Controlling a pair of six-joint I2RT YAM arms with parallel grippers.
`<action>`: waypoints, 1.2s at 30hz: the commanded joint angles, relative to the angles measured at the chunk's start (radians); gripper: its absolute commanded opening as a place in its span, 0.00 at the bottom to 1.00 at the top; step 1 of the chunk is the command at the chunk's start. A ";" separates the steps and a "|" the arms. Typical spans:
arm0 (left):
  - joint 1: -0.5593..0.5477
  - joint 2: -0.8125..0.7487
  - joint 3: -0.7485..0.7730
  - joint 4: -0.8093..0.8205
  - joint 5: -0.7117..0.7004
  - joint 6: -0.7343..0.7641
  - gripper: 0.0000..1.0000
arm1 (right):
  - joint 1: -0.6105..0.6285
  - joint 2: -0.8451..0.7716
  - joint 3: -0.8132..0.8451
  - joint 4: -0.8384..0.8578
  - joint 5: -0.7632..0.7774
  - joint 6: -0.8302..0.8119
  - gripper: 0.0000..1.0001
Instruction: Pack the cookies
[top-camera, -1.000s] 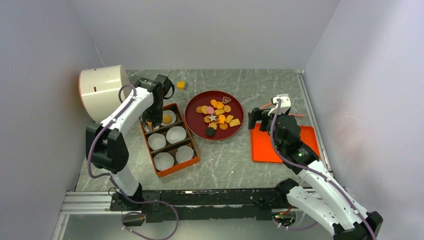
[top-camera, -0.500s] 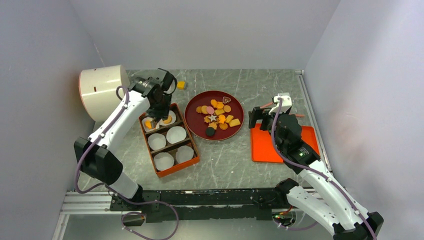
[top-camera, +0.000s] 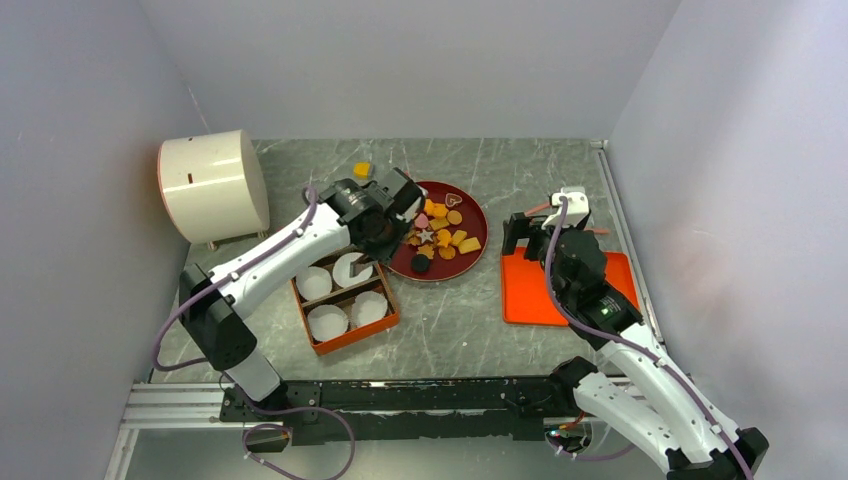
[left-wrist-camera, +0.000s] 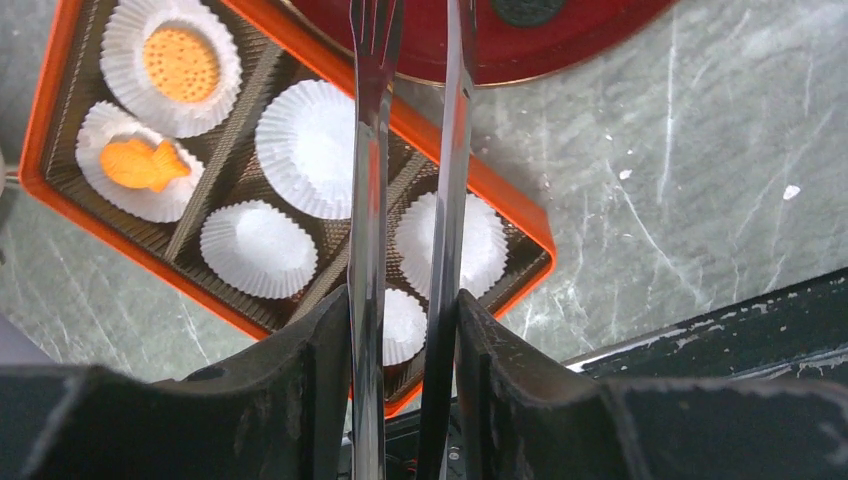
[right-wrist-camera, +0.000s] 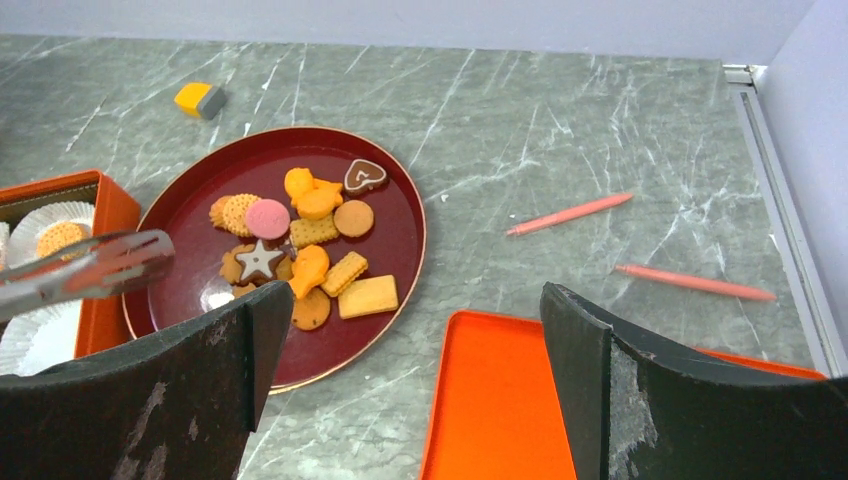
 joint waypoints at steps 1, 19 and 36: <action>-0.048 0.008 0.011 0.045 -0.002 0.033 0.44 | -0.003 -0.020 0.017 0.016 0.044 -0.012 1.00; -0.146 0.090 -0.069 0.084 -0.073 0.034 0.48 | -0.003 -0.023 0.002 0.010 0.059 -0.011 1.00; -0.184 0.175 -0.063 0.103 -0.113 0.045 0.52 | -0.003 -0.003 0.002 0.027 0.059 -0.039 1.00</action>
